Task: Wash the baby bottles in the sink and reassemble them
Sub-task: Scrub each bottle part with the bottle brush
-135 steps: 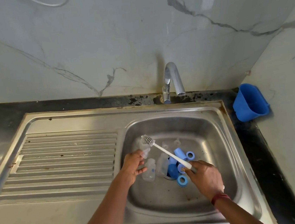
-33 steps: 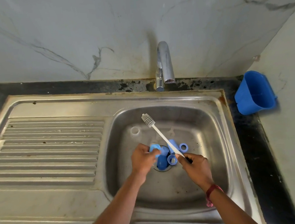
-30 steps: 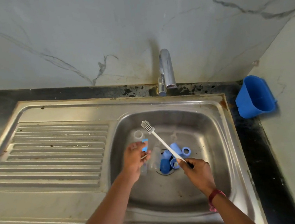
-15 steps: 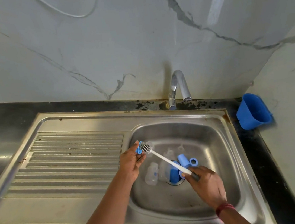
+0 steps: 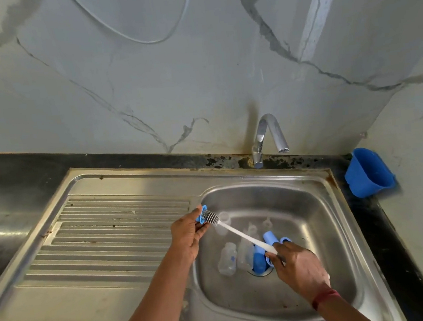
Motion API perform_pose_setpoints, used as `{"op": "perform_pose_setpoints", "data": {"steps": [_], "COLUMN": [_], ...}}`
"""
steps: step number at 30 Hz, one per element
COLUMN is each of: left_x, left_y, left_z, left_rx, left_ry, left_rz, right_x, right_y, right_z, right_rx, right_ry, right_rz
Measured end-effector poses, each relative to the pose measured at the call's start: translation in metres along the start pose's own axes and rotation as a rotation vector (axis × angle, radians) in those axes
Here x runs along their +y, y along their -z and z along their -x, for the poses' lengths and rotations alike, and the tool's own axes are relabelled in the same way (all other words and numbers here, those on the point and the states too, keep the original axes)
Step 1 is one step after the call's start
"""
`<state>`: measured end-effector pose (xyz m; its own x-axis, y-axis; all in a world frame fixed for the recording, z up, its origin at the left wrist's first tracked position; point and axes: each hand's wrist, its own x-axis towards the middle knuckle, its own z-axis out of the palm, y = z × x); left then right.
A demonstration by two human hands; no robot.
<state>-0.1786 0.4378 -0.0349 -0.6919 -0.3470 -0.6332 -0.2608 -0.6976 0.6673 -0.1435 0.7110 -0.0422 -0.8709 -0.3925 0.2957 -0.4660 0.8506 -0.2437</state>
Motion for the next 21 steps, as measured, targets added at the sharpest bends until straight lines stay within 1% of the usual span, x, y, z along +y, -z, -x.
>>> {"op": "perform_pose_setpoints", "data": {"steps": [2,8,11,14,18,21], "left_x": [0.002,-0.004,-0.006,-0.005,-0.001,0.001], "left_y": [0.001,0.004,0.005,0.007,0.01,0.013], "left_z": [0.0,0.004,0.01,0.014,0.015,0.019], "left_rx": [-0.018,-0.076,-0.111,-0.15,-0.164,-0.193], "left_ry": [-0.007,-0.022,-0.045,-0.058,-0.047,-0.043], "left_rz": [0.017,0.054,0.058,0.067,0.069,0.068], "right_x": [-0.003,-0.008,-0.001,0.005,0.014,0.023], "right_y": [0.001,0.004,0.006,0.006,0.01,0.01], "right_z": [0.0,0.009,0.007,0.003,-0.006,-0.012], "right_rx": [0.0,-0.053,-0.083,-0.094,-0.06,-0.094], "right_ry": [0.017,-0.016,-0.083,-0.13,-0.142,-0.142], "right_rz": [-0.008,-0.045,-0.02,-0.083,-0.149,-0.155]}}
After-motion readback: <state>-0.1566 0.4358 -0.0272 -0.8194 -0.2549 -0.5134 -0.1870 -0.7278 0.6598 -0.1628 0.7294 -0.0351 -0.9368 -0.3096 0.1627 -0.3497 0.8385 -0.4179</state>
